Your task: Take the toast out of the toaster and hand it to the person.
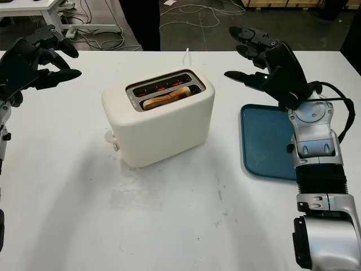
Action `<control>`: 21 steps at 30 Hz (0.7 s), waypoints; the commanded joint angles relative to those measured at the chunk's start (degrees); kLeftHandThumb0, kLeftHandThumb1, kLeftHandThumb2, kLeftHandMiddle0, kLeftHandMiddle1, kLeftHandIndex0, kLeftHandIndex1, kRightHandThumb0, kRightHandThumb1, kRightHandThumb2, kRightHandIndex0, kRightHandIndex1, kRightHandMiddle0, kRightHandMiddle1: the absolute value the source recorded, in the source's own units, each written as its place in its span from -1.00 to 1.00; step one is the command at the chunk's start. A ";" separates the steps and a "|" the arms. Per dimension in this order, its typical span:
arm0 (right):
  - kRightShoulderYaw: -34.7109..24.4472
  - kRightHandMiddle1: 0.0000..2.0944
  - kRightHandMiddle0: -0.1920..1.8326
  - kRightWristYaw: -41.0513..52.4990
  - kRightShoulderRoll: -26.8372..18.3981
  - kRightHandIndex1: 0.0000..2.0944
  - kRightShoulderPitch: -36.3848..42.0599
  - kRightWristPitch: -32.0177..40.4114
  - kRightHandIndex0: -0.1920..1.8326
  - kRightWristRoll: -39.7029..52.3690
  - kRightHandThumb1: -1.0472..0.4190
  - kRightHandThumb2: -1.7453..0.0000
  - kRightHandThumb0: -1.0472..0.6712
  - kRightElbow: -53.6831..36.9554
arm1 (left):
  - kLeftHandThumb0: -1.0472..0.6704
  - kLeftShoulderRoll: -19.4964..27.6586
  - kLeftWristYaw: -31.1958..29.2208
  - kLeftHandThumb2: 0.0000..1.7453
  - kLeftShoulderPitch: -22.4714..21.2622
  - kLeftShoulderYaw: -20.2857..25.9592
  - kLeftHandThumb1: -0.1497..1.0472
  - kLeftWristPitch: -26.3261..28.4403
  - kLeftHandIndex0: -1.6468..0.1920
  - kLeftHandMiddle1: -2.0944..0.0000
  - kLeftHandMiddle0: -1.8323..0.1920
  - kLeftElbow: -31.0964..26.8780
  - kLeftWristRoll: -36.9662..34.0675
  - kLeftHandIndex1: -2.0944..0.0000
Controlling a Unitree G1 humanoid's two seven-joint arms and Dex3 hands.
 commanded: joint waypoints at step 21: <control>-0.02 -0.99 -0.40 -0.83 0.19 -0.99 0.18 -1.21 -0.41 -0.88 -0.79 1.00 -0.24 0.08 | -1.00 -0.21 -0.03 -0.99 0.14 0.89 0.75 -1.18 0.56 -0.66 0.65 0.54 -1.77 -0.54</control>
